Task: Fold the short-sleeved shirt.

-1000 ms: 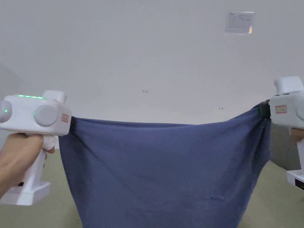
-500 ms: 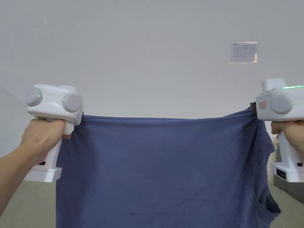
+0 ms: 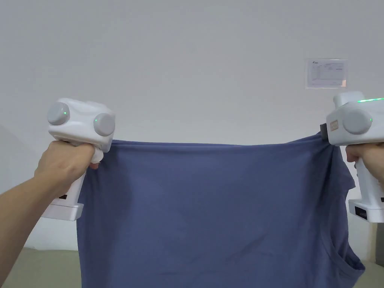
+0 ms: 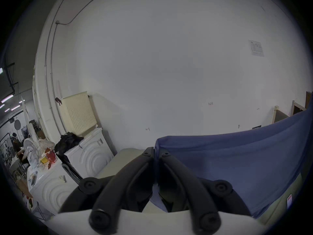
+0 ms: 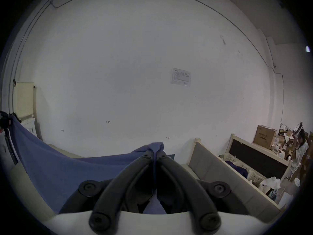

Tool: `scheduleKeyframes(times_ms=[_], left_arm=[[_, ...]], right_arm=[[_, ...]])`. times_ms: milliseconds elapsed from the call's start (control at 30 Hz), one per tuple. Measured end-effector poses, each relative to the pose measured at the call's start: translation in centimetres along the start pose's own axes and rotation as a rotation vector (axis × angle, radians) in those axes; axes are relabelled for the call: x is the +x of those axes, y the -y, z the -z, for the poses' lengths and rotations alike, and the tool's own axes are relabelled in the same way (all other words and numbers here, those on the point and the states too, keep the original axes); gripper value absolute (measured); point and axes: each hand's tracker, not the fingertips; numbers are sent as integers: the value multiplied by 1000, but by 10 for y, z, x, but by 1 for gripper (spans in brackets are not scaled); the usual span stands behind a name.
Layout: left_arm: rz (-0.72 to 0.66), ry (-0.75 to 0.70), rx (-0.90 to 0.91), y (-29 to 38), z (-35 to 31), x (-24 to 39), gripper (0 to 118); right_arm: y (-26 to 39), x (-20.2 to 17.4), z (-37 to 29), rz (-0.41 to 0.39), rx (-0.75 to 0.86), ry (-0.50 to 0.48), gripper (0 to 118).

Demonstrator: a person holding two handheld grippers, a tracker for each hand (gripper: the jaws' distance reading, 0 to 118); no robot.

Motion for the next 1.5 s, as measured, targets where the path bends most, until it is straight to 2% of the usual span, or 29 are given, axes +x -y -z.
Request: scheduleKeyframes(times_ms=[167,367,633,733,800,1033,1233,1300,1500], left_arm=[[18,-11,-25,11,46,20,4],[54,-12,-64,62,103,45,4],[-11,28,-158,191,160,81,4],[-2,59,-227,245,168,91,4],[6,65,-255,275,167,94,4],[13,115,-282,334,111,74,4],[28,149,-327,380,18,28,4],[15,178,-367,402,-15,13,4],[-5,225,-453,468,-110,-27,4]], right_arm=[[13,-10,37,-3,-16,6,2],[67,-36,87,-10,-63,-9,2],[224,-54,132,50,-242,-18,2],[283,-55,131,34,-295,-21,2],[313,-51,124,52,-333,-40,2],[365,-33,54,52,-407,-89,2],[396,-19,-53,36,-446,-138,2],[411,-17,-90,-1,-475,-150,2],[454,1,-199,23,-533,-195,2]])
